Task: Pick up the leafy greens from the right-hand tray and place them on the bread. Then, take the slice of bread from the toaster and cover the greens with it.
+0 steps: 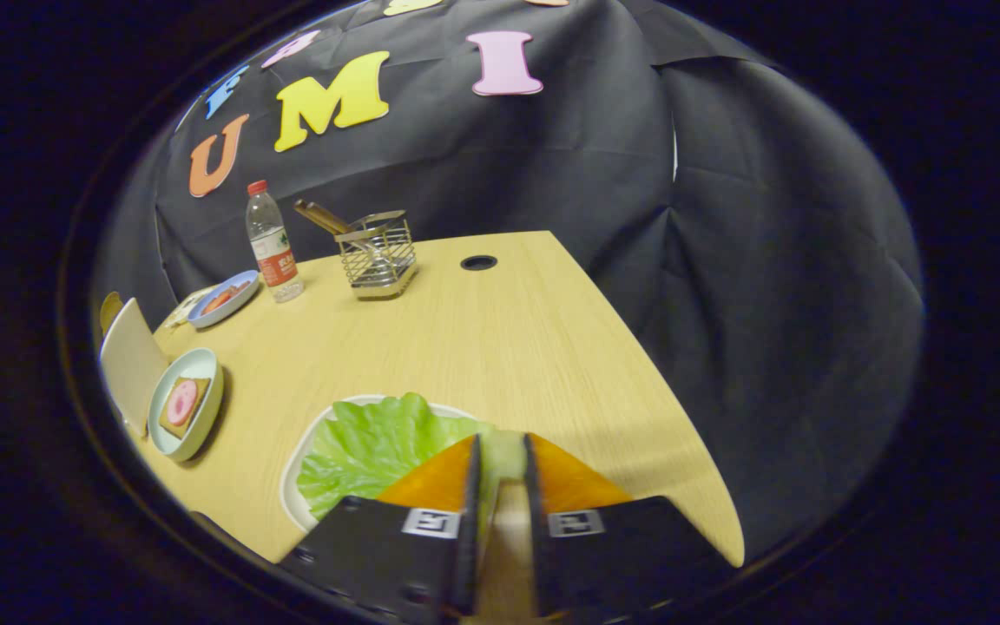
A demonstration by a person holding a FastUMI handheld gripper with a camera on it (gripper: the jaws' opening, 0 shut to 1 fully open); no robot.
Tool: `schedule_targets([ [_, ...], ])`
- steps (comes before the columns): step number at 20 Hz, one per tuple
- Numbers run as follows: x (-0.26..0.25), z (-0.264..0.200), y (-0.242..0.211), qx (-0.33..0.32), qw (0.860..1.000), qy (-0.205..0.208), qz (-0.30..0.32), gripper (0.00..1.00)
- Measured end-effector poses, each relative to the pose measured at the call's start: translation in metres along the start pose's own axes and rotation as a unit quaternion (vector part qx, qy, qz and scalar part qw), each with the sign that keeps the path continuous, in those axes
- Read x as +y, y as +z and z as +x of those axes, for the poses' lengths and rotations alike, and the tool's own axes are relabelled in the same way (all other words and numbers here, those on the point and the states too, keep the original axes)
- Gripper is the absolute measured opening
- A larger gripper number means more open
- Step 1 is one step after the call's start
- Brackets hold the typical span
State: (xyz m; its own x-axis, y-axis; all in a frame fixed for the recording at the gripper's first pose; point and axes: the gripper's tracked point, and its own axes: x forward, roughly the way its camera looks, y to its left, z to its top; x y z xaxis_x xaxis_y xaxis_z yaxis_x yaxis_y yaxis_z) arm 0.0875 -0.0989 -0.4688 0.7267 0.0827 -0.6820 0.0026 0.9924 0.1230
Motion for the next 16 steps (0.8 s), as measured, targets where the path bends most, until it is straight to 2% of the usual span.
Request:
schedule_targets([
  [1,0.001,0.001,0.000,0.000,1.000,0.001,-0.003,0.18],
  [2,-0.001,-0.005,0.002,-0.002,1.000,-0.003,-0.009,0.17],
  [4,0.003,-0.008,0.007,-0.008,1.000,0.004,-0.010,0.00],
  [10,0.020,-0.044,0.049,-0.042,0.999,0.030,-0.002,0.00],
  [16,0.039,-0.083,0.090,-0.076,0.997,0.024,-0.015,0.00],
])
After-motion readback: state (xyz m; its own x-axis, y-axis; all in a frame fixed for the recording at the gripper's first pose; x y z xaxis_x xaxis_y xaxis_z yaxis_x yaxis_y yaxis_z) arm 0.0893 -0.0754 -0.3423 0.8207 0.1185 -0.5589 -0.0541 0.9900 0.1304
